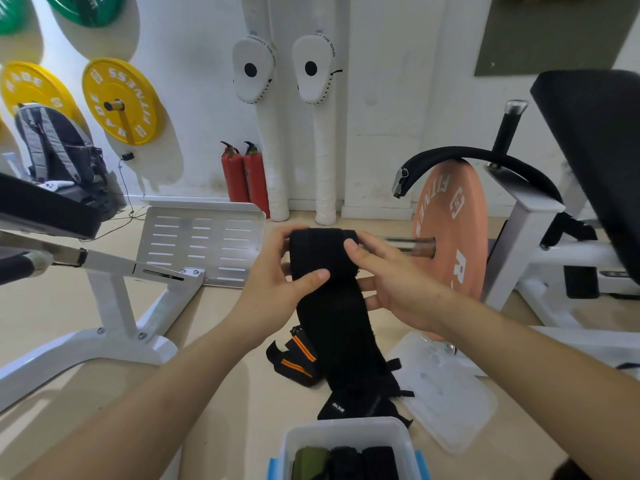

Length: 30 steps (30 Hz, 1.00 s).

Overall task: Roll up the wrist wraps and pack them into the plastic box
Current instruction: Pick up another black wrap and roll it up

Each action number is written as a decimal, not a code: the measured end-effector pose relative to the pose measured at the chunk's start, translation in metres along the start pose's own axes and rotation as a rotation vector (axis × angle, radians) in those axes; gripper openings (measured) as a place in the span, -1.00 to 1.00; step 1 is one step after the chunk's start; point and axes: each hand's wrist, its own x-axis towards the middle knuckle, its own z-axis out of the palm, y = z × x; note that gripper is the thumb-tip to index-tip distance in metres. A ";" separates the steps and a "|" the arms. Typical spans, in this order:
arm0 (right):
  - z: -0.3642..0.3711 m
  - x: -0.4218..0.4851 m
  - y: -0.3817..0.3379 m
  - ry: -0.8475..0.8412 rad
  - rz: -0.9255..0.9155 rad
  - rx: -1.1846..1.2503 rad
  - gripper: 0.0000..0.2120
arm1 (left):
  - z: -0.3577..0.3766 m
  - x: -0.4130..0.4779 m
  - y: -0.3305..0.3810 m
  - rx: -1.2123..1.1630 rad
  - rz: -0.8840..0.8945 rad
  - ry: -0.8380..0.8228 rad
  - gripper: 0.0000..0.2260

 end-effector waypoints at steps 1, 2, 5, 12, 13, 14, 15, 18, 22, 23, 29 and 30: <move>0.000 0.000 0.000 0.014 0.007 0.017 -0.68 | 0.001 0.000 -0.001 0.012 0.005 -0.013 -0.51; 0.000 0.001 0.000 0.027 0.015 0.034 -0.69 | 0.002 0.000 -0.002 0.035 0.014 -0.025 -0.50; -0.002 0.001 0.000 0.040 0.032 0.071 -0.69 | 0.002 0.001 -0.003 0.114 0.033 -0.055 -0.48; -0.007 0.003 0.003 0.037 -0.012 0.122 -0.70 | 0.001 0.004 0.007 -0.120 -0.299 -0.068 -0.48; -0.007 0.003 0.003 0.033 -0.028 0.120 -0.70 | 0.000 0.004 0.009 -0.134 -0.375 -0.100 -0.48; -0.007 0.003 0.004 0.028 -0.044 0.108 -0.70 | 0.000 0.004 0.010 -0.137 -0.432 -0.126 -0.48; -0.007 0.003 0.005 0.024 -0.059 0.087 -0.70 | 0.000 0.004 0.011 -0.135 -0.462 -0.135 -0.48; -0.007 0.003 0.006 -0.002 -0.105 0.017 -0.68 | 0.000 0.004 0.010 -0.134 -0.438 -0.104 -0.62; -0.009 0.002 0.003 -0.034 -0.128 -0.012 -0.64 | -0.002 0.003 0.008 -0.233 -0.367 -0.077 -0.71; -0.010 0.001 0.002 -0.036 -0.130 -0.022 -0.62 | -0.003 0.004 0.007 -0.257 -0.341 -0.077 -0.68; -0.010 -0.002 -0.002 -0.075 0.010 -0.033 -0.59 | -0.005 0.005 0.007 -0.257 -0.187 0.013 -0.51; -0.009 -0.002 -0.001 -0.078 0.027 -0.034 -0.59 | -0.005 0.004 0.007 -0.238 -0.164 0.023 -0.51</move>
